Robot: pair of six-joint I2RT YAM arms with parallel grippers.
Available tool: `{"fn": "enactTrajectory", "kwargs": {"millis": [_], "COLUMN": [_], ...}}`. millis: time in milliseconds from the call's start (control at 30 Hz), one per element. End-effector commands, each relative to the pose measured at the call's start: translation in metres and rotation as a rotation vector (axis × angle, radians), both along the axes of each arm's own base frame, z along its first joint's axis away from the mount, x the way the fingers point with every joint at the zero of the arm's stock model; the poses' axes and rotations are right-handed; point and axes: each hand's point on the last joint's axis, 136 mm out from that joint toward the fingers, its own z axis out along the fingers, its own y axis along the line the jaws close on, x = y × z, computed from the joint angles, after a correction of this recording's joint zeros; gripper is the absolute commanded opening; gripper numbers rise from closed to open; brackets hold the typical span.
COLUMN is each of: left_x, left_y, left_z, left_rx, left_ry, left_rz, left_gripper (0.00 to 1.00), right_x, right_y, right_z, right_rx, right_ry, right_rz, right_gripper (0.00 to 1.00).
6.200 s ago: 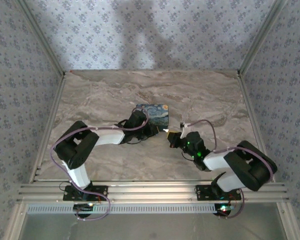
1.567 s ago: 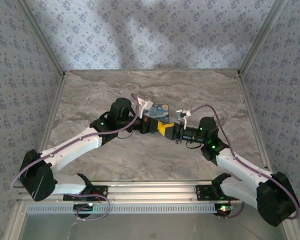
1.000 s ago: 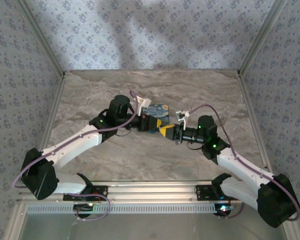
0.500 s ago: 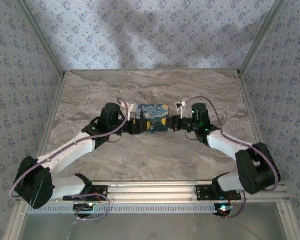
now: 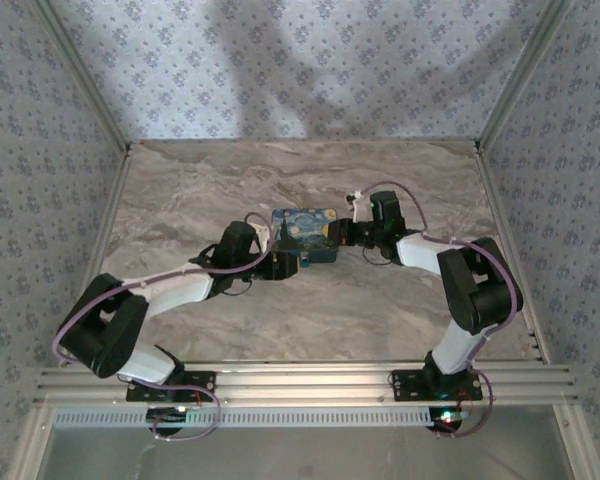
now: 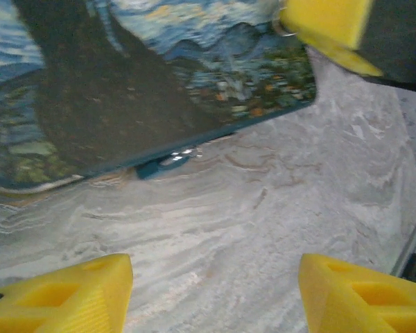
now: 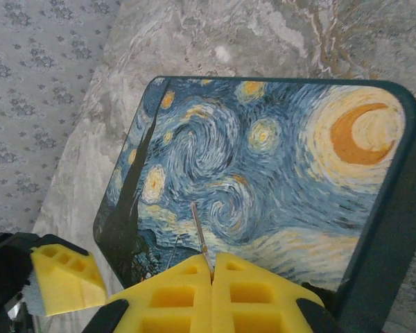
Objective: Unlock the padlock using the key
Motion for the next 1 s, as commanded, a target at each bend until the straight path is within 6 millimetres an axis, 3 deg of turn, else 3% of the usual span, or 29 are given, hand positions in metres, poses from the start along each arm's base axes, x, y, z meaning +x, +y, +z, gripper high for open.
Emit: {"fn": "enactTrajectory", "kwargs": {"millis": [0,233,400,567,700,967], "left_x": [0.032,0.063,0.075,0.067,0.056,0.045], "left_y": [0.001,0.002,0.001,0.004,0.010,0.001], "left_z": [0.013,0.012,0.009,0.006,-0.012,-0.038], "left_rx": [-0.055,-0.068,-0.088,-0.082,-0.016,0.071], "left_ry": [-0.057,-0.067,-0.077,-0.109,-0.125,-0.181], "left_rz": [0.051,0.041,0.031,0.003,-0.013,-0.071], "left_gripper": [0.64,0.65,0.65,0.66,0.65,0.65], "right_x": [-0.010,-0.030,-0.042,-0.040,-0.037,-0.033], "right_y": [-0.007,-0.002,0.011,0.016,0.019,0.021], "right_z": [-0.025,-0.050,-0.057,-0.055,-0.053,-0.054], "right_rx": [-0.056,-0.071,-0.067,-0.076,-0.088,-0.103], "right_ry": [0.065,0.139,0.158,0.153,0.138,0.129], "right_rz": [-0.008,-0.001,0.003,-0.014,-0.020,-0.026], "right_gripper": [0.00,0.00,0.00,0.00,0.00,0.00]}}
